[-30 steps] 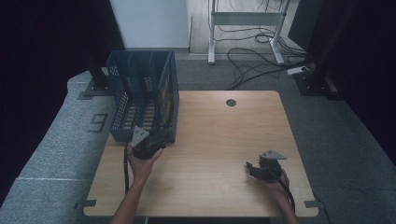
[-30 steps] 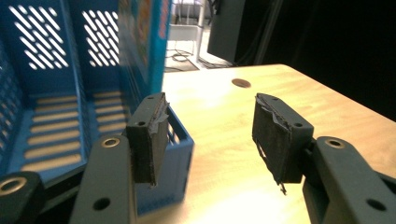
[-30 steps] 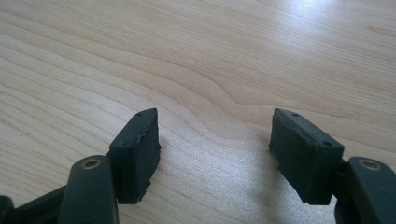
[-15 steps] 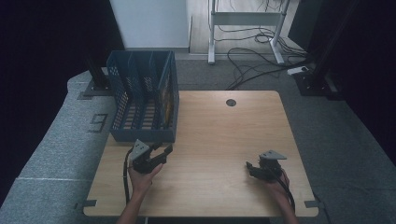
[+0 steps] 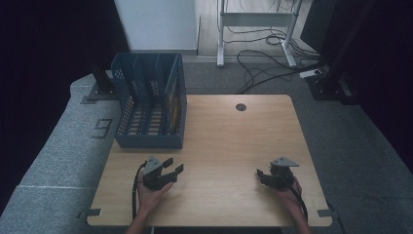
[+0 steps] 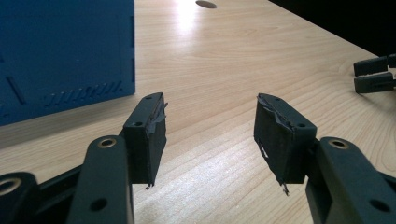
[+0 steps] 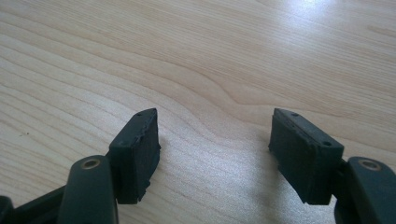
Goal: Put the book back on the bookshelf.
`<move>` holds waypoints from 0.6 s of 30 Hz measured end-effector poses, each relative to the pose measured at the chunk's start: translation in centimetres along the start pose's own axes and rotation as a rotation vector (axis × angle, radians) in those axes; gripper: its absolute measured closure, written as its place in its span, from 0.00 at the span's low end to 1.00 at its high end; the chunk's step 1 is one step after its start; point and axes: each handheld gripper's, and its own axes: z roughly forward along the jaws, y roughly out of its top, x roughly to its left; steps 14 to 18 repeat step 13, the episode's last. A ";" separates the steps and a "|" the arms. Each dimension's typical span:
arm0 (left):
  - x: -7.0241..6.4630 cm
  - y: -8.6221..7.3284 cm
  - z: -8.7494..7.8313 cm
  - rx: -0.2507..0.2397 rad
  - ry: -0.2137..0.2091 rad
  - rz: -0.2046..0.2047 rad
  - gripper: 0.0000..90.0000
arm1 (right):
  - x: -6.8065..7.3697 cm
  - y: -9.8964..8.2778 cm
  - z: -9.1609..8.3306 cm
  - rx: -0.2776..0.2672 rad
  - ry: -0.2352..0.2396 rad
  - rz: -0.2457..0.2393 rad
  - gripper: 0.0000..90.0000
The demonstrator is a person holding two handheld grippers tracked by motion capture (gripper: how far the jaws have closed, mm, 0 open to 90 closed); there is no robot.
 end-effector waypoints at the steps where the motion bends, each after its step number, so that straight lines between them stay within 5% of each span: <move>1: 0.0 0.0 0.0 0.000 0.000 0.000 0.48 | 0.0 0.0 0.0 0.000 0.000 0.000 0.36; 6: -0.1 -0.3 0.4 0.031 -0.005 0.008 0.47 | 0.0 0.0 0.0 -0.001 0.000 0.001 0.36; 12: 0.3 -0.8 0.9 0.077 0.038 0.026 0.43 | 0.0 0.0 0.0 0.000 0.001 0.001 0.36; 18: 0.3 -0.8 0.9 0.077 0.038 0.026 0.43 | 0.0 0.0 0.0 0.000 0.001 0.001 0.36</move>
